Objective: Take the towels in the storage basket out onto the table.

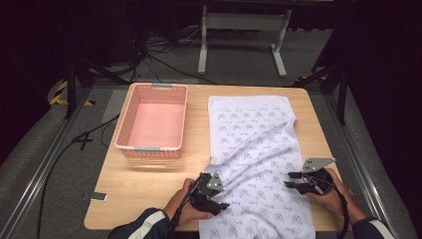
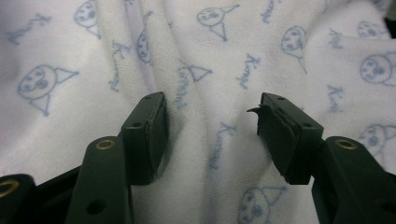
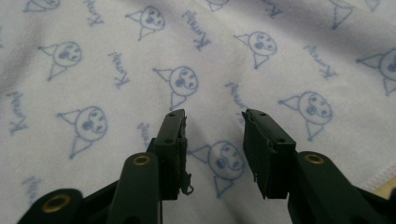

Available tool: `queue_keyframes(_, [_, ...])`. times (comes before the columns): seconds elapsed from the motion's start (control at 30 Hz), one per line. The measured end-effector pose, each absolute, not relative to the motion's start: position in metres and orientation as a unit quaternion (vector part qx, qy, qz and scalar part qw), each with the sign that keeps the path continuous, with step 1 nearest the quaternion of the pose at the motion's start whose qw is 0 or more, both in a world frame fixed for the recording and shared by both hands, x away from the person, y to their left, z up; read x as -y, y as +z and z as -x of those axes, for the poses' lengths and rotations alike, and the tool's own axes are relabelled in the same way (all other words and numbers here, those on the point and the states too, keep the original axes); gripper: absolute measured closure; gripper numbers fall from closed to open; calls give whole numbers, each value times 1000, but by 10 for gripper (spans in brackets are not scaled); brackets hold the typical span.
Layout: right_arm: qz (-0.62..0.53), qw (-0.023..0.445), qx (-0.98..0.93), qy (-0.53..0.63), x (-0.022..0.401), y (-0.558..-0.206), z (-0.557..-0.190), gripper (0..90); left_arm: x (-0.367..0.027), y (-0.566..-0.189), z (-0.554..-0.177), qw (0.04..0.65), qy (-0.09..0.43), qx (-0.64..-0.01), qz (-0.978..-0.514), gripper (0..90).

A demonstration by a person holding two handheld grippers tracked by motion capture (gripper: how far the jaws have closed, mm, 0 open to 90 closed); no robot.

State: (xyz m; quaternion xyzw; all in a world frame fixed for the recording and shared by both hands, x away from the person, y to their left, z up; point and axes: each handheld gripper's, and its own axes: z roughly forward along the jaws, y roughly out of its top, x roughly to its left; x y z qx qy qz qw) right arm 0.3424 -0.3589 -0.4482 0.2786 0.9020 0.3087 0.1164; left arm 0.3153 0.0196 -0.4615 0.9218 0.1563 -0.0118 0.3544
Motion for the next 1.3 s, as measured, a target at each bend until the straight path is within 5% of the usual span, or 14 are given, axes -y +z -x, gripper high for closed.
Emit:
queue_keyframes(0.27, [-239, 37, -933, 268, 373, -439, -289, 566, -29, -454, -304, 367, -45, -160, -915, 406])
queue_keyframes(0.4, [-244, 58, -925, 285, 378, -431, -289, 559, -23, -440, -319, 393, -12, -162, -905, 360])
queue_keyframes(0.67, [-337, 213, -848, 349, 393, -402, -380, 538, 15, -438, -427, 404, 76, -273, -870, 291])
queue_keyframes(0.9, [-389, 209, -831, 340, 394, -434, -462, 547, 24, -455, -484, 361, 107, -327, -866, 381])
queue_keyframes(0.97, [-390, 190, -837, 332, 389, -442, -468, 559, 25, -460, -487, 356, 86, -326, -872, 440])
queue_keyframes(1.3, [-341, 143, -879, 299, 384, -446, -428, 605, 11, -459, -432, 347, 56, -252, -902, 465])
